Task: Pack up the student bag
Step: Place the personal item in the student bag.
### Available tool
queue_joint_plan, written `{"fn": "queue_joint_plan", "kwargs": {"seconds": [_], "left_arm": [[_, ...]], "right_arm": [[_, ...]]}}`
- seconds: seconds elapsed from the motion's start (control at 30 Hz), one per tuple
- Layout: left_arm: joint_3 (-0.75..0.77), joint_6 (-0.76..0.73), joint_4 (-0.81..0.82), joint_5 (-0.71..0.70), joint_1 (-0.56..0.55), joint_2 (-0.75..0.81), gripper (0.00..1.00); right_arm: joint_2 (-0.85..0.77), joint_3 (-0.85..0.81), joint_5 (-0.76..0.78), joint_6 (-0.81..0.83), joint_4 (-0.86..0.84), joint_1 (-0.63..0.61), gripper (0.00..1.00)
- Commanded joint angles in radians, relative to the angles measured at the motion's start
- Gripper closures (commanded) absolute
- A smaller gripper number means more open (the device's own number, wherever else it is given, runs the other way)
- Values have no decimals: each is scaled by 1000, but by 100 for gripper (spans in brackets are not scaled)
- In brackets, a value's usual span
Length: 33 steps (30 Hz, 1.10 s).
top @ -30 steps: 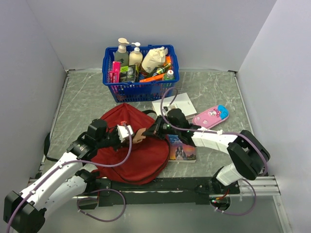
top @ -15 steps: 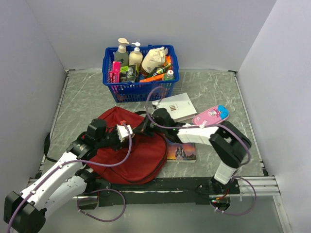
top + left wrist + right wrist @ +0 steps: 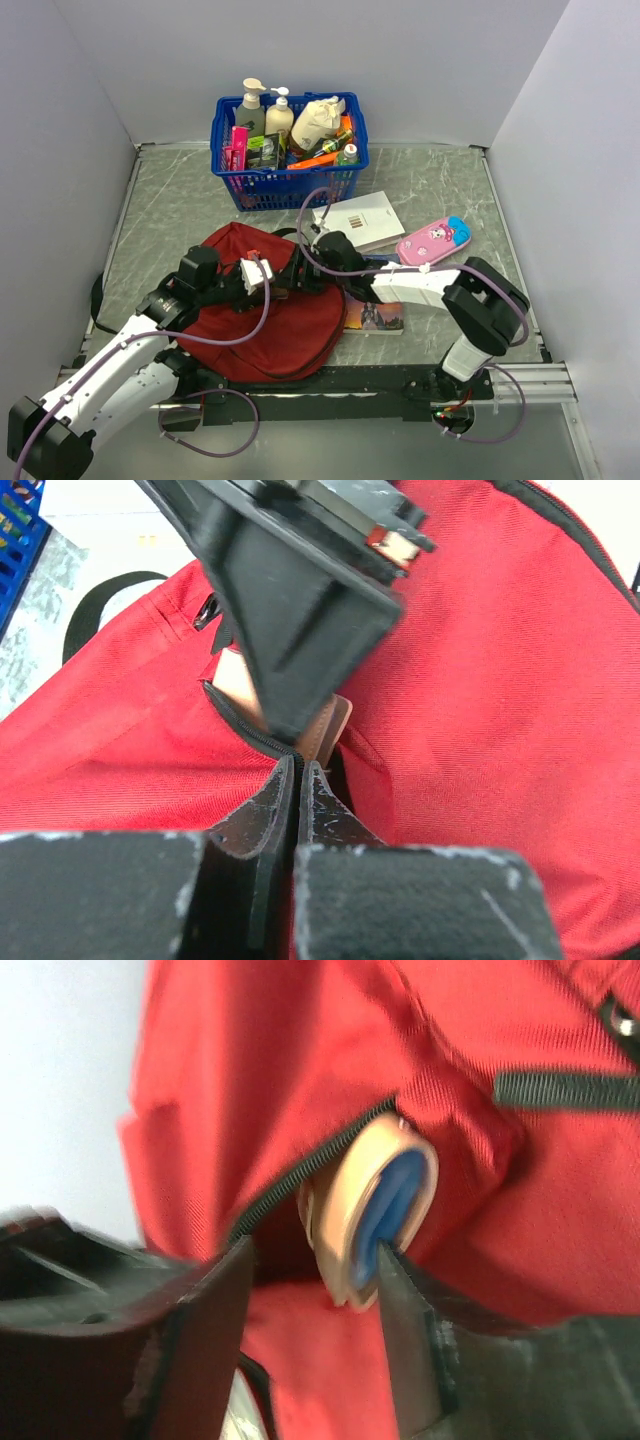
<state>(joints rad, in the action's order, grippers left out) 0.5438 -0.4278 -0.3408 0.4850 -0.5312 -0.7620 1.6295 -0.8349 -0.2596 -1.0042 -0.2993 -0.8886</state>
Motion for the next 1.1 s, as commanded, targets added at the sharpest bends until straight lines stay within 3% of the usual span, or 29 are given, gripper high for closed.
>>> {"fn": "queue_joint_plan", "kwargs": {"seconds": [0.0, 0.17, 0.27, 0.37, 0.47, 1.07], "left_arm": [[7, 12, 83, 76, -9, 18, 97], [1, 15, 88, 76, -10, 18, 97], [4, 15, 80, 73, -9, 16, 97], [1, 14, 85, 73, -9, 18, 97], [-5, 21, 92, 78, -9, 21, 97], [-4, 20, 109, 89, -9, 12, 97]], "right_arm": [[-46, 23, -90, 124, 55, 4, 32], [-134, 37, -53, 174, 123, 30, 36], [-183, 14, 2, 217, 216, 53, 54], [-189, 0, 68, 257, 255, 54, 84], [-156, -10, 88, 265, 255, 54, 100], [113, -233, -26, 177, 158, -13, 100]]}}
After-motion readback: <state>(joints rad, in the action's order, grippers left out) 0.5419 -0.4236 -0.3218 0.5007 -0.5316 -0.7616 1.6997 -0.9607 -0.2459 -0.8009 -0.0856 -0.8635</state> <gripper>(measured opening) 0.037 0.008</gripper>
